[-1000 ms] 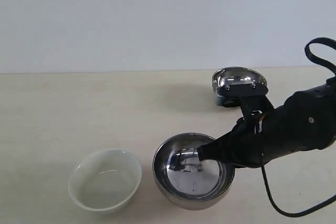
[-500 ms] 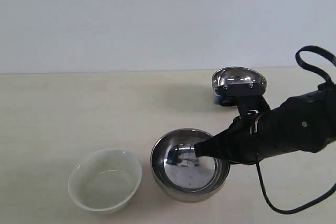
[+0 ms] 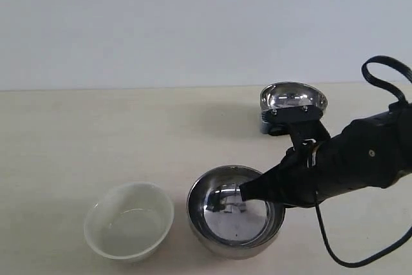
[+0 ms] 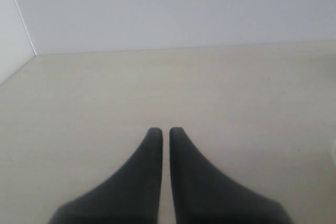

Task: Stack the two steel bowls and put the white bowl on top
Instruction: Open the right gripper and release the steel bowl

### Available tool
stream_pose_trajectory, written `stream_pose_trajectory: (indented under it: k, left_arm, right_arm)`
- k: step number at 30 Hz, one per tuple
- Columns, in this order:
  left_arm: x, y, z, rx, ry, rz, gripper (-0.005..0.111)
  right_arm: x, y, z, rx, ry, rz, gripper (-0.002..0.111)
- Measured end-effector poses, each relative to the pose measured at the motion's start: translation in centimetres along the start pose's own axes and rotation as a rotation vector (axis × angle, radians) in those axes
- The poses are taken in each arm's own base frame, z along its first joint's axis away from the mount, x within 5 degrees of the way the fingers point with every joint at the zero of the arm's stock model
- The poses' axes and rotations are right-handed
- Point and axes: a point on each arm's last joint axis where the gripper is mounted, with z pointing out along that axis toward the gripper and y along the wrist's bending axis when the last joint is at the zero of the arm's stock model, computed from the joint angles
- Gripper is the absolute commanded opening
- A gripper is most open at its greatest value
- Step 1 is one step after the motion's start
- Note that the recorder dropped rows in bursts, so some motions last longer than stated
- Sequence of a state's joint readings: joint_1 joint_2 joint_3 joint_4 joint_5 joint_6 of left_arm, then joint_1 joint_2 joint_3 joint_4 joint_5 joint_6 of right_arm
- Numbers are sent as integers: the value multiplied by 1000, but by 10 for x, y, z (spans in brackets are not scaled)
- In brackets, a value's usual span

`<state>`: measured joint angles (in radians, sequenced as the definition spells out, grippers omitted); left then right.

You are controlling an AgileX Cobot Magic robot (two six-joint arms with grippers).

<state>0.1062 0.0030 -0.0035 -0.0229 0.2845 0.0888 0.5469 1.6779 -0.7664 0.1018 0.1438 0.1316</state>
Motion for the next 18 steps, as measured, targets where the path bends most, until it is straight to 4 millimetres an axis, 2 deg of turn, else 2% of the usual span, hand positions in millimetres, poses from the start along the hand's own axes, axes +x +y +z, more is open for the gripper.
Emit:
stream_pose_trajectory:
  k: [4,18]
  left_arm:
    - [0,0,0,0,0,0,4]
    - [0,0,0,0,0,0,4]
  right_arm:
    - [3,-1,10,5,13,-2,0]
    - [3,-1,11,4,2,-42,0]
